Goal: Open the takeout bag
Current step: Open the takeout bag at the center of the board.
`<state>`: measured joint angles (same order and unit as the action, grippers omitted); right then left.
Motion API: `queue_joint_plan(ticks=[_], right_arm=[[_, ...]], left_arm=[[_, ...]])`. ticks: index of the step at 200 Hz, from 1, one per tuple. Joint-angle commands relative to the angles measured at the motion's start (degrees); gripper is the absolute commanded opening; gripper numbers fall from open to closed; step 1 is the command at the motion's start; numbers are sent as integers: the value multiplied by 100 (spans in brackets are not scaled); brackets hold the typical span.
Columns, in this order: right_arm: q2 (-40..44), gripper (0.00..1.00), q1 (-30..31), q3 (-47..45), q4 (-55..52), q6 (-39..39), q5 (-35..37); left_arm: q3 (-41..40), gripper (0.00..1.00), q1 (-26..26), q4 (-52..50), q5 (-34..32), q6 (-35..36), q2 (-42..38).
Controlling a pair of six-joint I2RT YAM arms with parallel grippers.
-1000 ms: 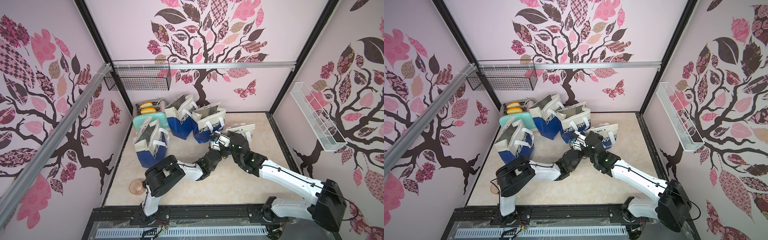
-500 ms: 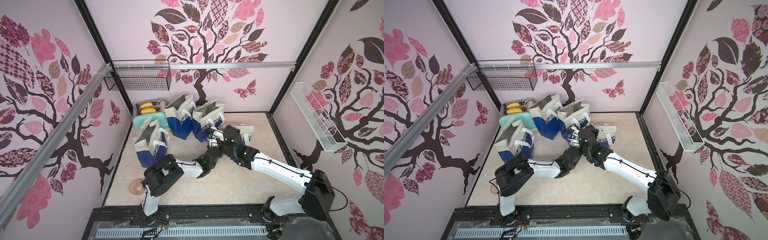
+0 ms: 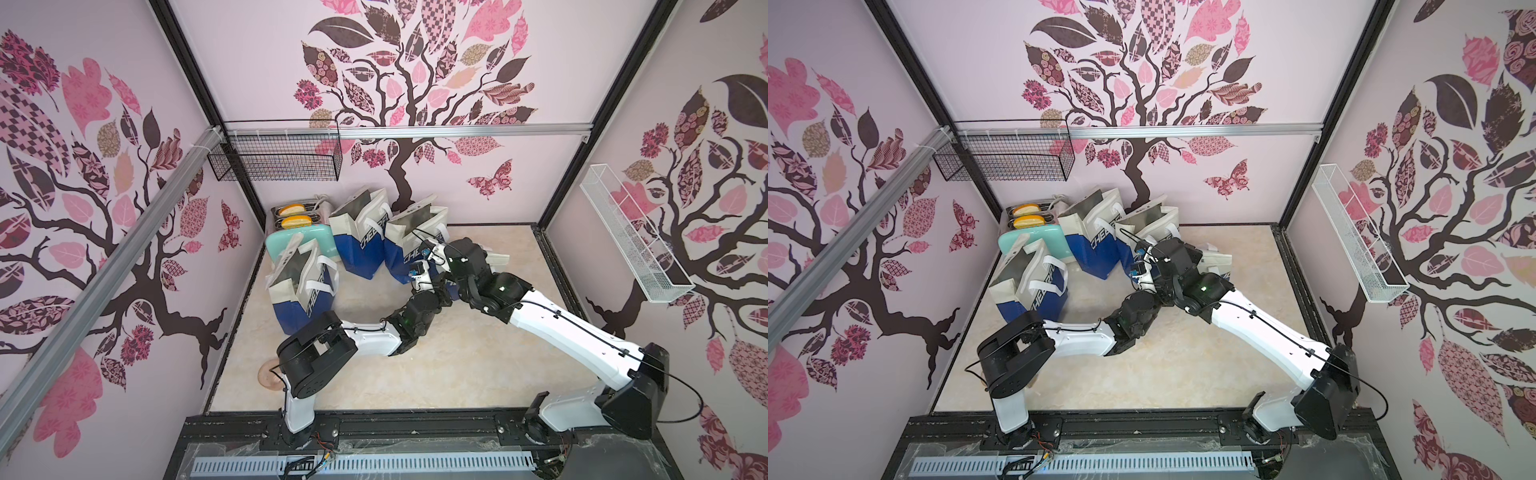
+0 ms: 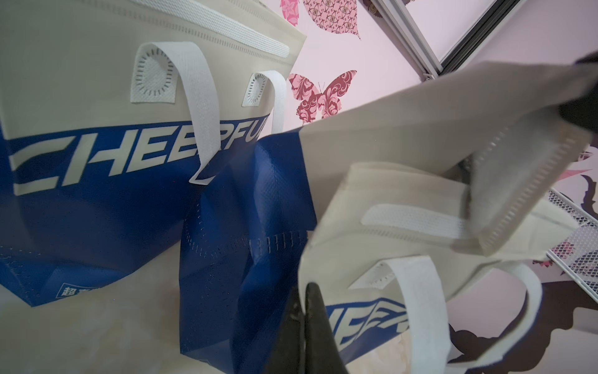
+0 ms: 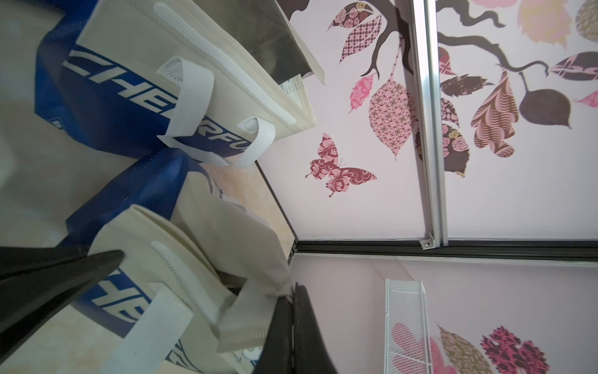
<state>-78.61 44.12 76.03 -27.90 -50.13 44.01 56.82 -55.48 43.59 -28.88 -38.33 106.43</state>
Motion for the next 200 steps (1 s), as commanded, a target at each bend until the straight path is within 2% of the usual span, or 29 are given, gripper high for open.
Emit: queue_joint_plan(ticks=[1,17,35,78,114,168,200], right_arm=[[456,0,-91,263,-387,1277,-237],[586,0,-195,109,-526,1774,-737],[663,0,-311,-122,-469,1990,-1072],[557,0,-354,-414,-250,2142,-1362],[562,0,-359,-1079,600,2215,-1617],[488,15,-362,-1650,1373,2219,-1604],[426,30,-359,-1699,1470,2285,-1632]], left_arm=[[-411,0,82,-1091,25,-120,-17],[-501,0,95,-1229,118,-168,-184],[-553,0,112,-1392,242,-222,-336],[-571,0,139,-1763,465,-457,-570],[-544,0,143,-1836,677,-678,-653],[-484,0,143,-2096,718,-789,-979],[-435,0,152,-2254,735,-877,-1197]])
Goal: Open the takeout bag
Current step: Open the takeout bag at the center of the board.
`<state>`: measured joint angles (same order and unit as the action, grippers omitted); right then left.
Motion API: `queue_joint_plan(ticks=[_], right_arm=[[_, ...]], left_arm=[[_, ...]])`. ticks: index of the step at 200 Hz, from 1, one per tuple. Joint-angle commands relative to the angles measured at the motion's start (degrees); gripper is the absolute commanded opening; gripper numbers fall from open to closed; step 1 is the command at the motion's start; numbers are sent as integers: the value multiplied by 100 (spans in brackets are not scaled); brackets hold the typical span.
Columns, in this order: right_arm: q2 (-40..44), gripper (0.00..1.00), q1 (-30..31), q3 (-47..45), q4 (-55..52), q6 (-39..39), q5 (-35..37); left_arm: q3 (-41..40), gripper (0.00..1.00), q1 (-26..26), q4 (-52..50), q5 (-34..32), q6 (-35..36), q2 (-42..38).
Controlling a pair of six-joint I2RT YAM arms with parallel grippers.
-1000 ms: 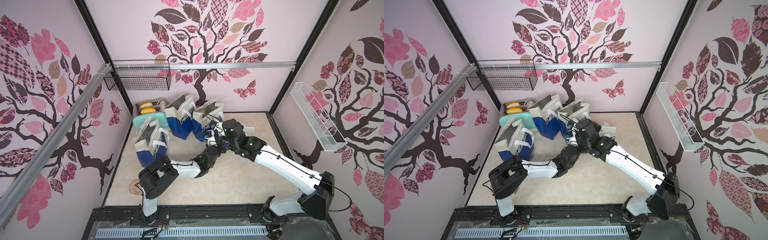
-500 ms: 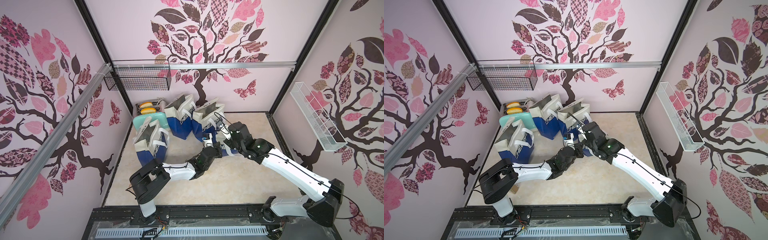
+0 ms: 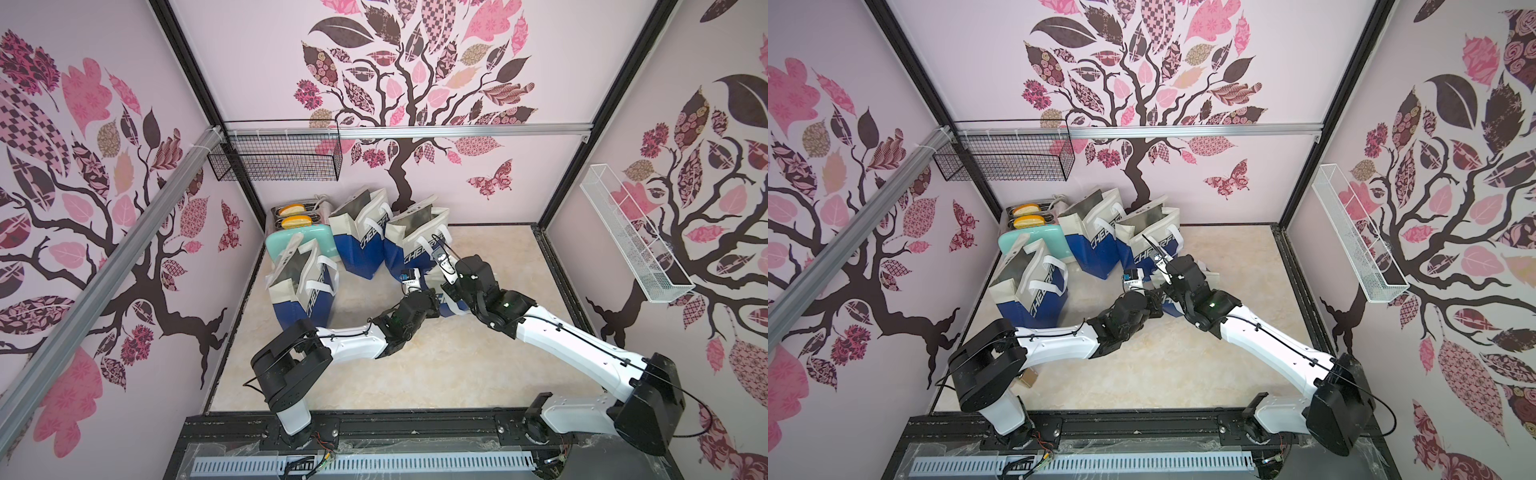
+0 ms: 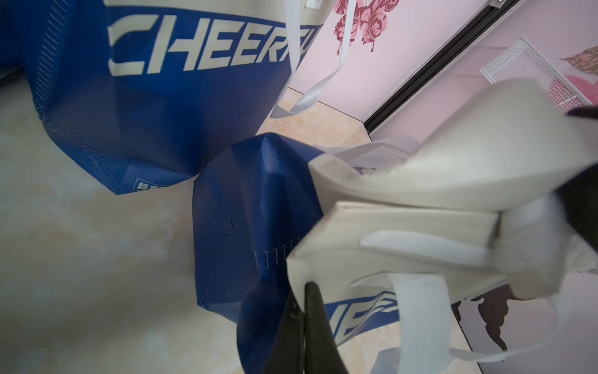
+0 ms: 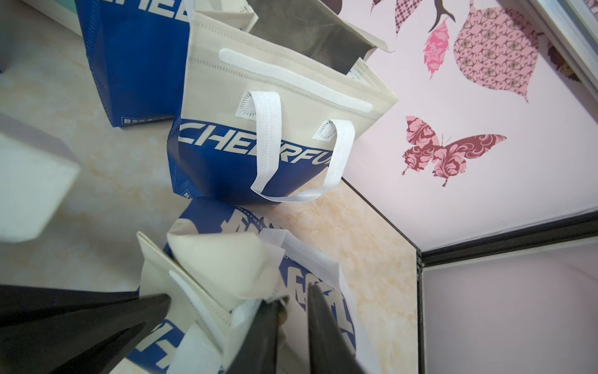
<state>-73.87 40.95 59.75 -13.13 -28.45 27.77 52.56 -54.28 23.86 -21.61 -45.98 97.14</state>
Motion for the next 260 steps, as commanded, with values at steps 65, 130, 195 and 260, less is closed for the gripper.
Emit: queue_joint_plan(ticks=[65,130,195,260], right_arm=[[-231,34,-41,-185,113,292,-148],[-246,43,-37,-278,674,107,91],[-345,47,-41,-117,840,-223,42],[-598,39,-36,112,920,-572,-59]], left_arm=[[51,0,32,-405,161,-221,-603],[-88,0,32,-397,147,-149,-688],[-122,0,23,-315,219,-63,-571],[-161,0,-30,-311,218,97,-467]])
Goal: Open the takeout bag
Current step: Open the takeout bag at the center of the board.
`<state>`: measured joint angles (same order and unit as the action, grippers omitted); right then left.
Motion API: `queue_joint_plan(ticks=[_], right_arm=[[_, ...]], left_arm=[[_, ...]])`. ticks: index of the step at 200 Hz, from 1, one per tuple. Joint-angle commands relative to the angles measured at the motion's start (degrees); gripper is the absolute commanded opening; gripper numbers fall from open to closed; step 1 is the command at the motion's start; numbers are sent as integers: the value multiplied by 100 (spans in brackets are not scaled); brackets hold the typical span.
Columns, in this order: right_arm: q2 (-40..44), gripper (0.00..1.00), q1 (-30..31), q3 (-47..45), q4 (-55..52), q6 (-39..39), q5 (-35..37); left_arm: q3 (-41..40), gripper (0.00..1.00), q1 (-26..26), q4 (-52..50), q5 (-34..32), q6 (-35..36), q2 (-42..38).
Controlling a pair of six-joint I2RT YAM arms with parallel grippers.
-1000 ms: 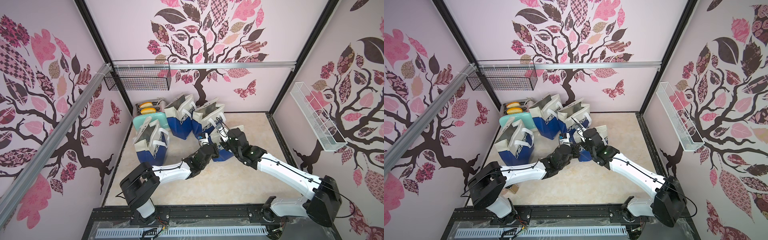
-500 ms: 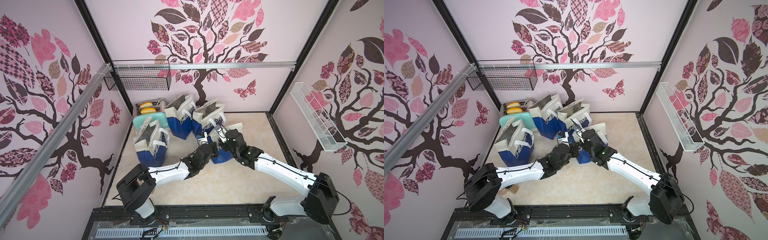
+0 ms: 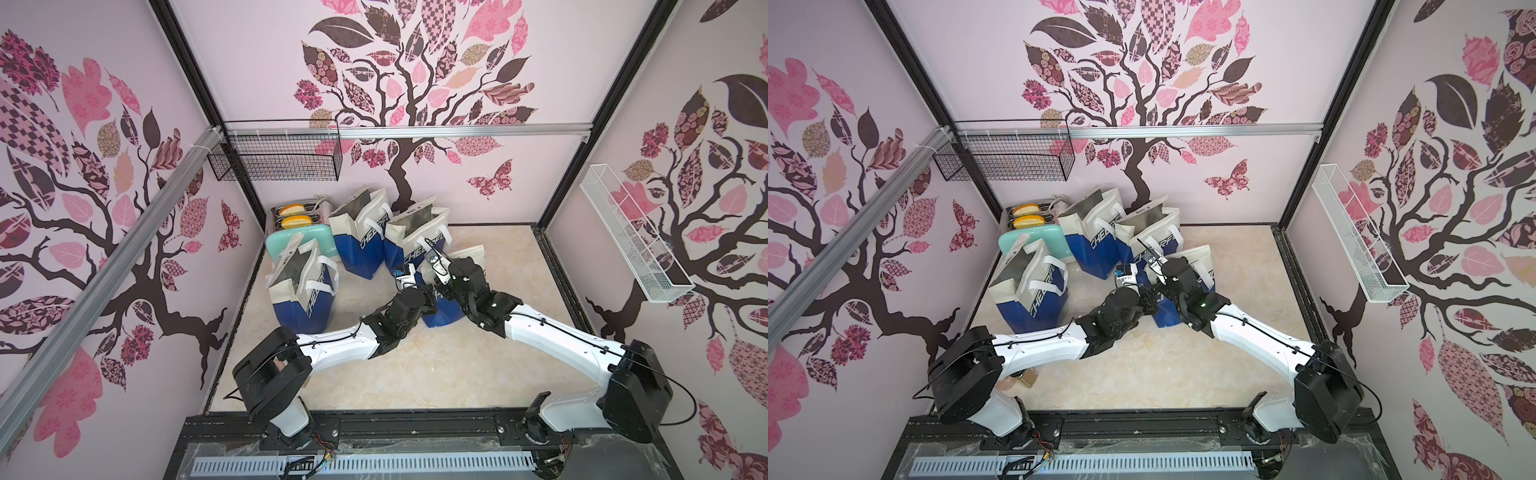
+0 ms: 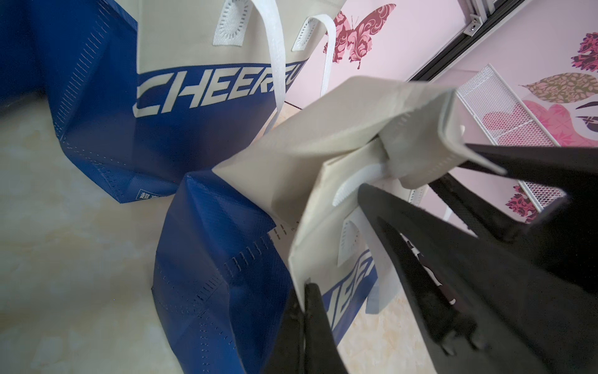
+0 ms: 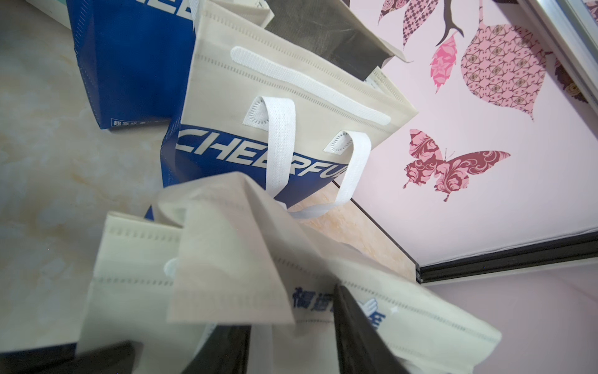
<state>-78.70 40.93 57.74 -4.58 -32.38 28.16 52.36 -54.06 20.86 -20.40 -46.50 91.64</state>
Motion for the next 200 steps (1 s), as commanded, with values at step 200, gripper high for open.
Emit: queue_joint_plan(ticks=[200], right_arm=[[28,0,214,1154,-756,-1757,1932]], left_arm=[[-324,0,-28,87,-69,-146,896]])
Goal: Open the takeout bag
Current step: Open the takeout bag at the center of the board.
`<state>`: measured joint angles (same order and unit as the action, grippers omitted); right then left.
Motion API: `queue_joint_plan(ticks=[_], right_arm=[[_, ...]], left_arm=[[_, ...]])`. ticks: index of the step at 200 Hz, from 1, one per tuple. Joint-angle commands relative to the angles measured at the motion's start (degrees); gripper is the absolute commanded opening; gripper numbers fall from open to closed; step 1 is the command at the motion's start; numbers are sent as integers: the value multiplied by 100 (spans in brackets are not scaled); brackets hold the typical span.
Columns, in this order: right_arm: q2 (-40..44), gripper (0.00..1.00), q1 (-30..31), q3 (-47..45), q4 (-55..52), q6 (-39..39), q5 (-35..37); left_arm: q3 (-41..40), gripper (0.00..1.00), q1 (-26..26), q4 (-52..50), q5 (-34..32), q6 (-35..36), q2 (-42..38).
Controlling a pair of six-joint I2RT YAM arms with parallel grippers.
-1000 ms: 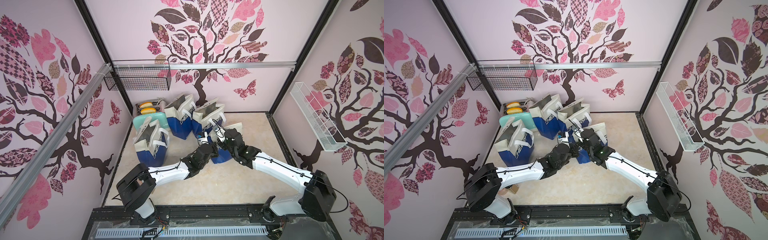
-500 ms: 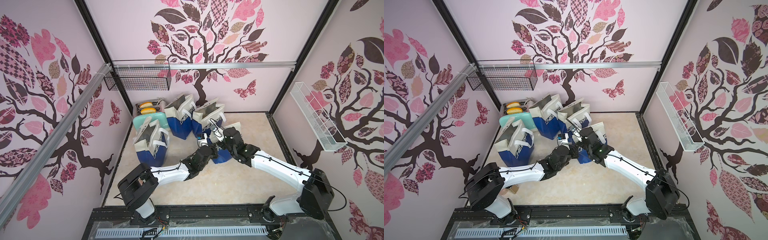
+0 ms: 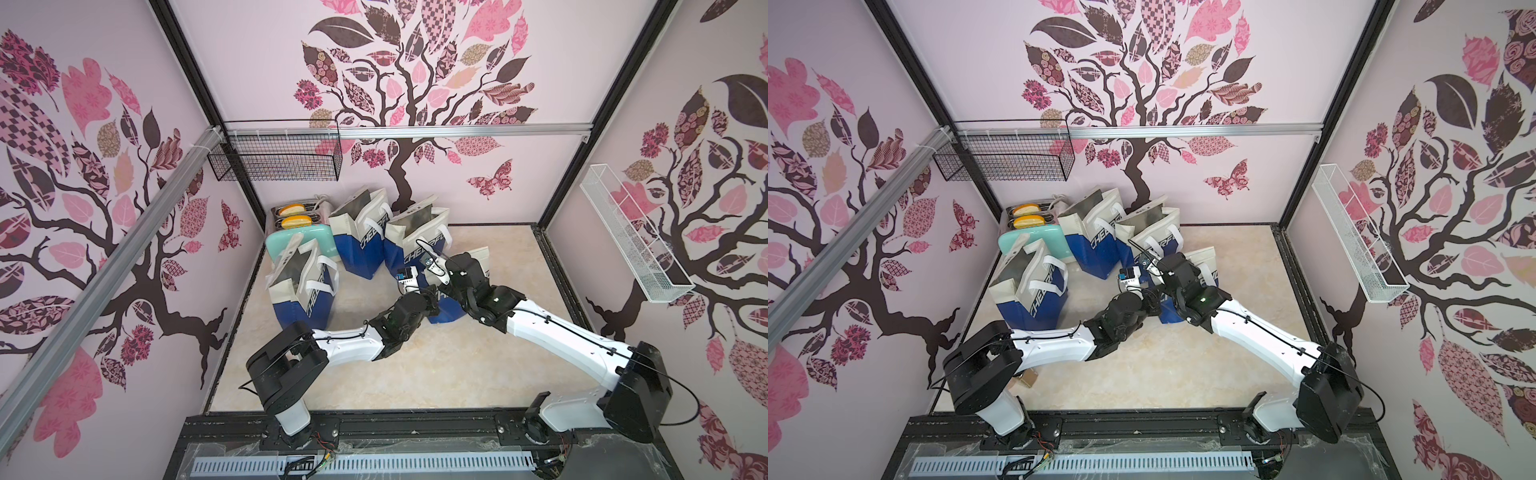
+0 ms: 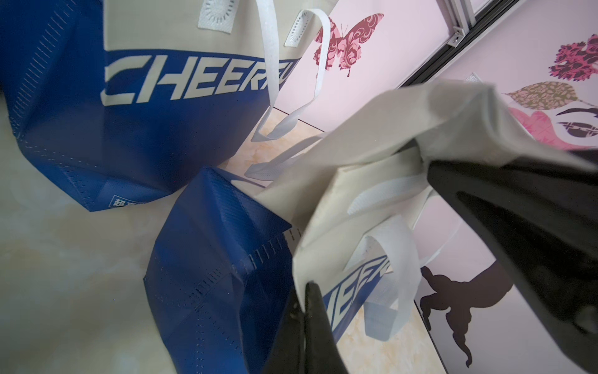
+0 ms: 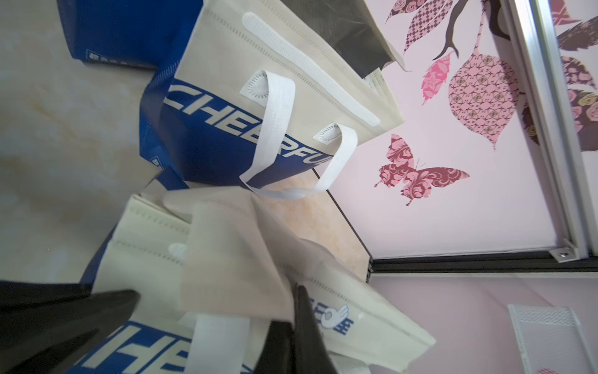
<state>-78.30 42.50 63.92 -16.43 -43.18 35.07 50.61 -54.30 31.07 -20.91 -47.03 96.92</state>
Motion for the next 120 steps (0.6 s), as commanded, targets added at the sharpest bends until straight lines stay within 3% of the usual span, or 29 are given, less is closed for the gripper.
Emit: queue_joint_plan(ticks=[1,42,120], right_arm=[[-19,0,61,543,429,-693,1258],[-324,0,303,1029,380,-1346,1882],[-880,0,619,1326,1553,-3560,2566]], left_arm=[[-140,0,-3,-939,-19,-90,373],[-68,0,-1,-1048,-42,-88,519],[-33,0,-10,-1114,-34,-105,617]])
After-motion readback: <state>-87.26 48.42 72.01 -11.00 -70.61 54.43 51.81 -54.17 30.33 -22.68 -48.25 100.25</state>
